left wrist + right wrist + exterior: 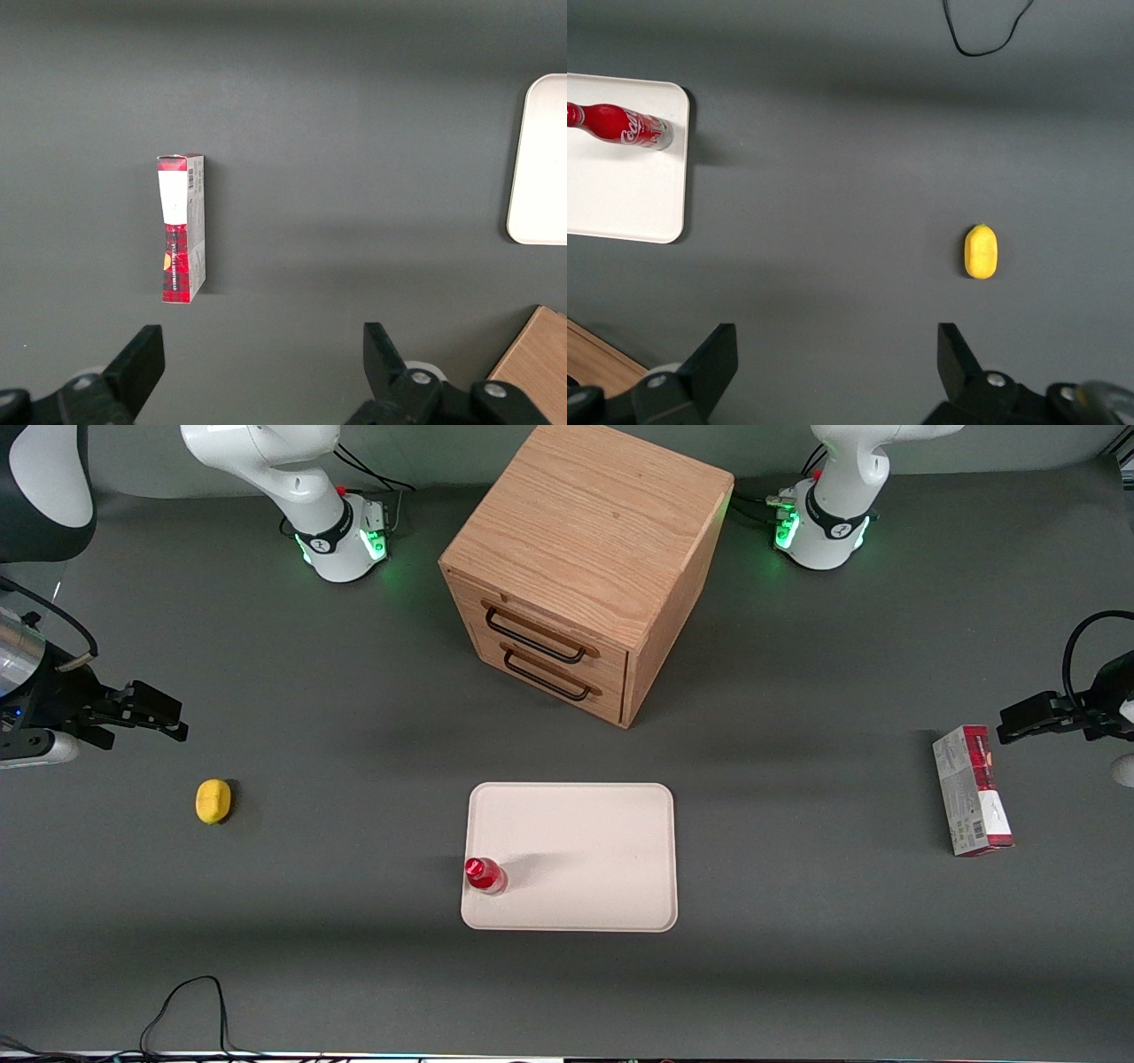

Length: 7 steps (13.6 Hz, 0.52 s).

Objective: Place coke bottle on tray

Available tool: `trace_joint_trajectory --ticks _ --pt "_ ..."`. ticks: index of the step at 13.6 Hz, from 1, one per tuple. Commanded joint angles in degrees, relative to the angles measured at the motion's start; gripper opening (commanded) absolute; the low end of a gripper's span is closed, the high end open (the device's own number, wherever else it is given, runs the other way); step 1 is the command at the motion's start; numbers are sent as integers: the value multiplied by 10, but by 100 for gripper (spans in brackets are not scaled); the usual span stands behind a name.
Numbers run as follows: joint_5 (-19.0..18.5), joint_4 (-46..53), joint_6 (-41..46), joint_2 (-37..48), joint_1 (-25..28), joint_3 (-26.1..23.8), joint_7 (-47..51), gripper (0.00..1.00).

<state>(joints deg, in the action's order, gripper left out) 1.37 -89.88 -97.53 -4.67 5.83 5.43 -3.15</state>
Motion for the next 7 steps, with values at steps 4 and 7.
trace_joint_trajectory --ticks 4,7 --pt "-16 6 15 5 4 10 7 100" --pt "-16 6 15 5 1 10 8 100"
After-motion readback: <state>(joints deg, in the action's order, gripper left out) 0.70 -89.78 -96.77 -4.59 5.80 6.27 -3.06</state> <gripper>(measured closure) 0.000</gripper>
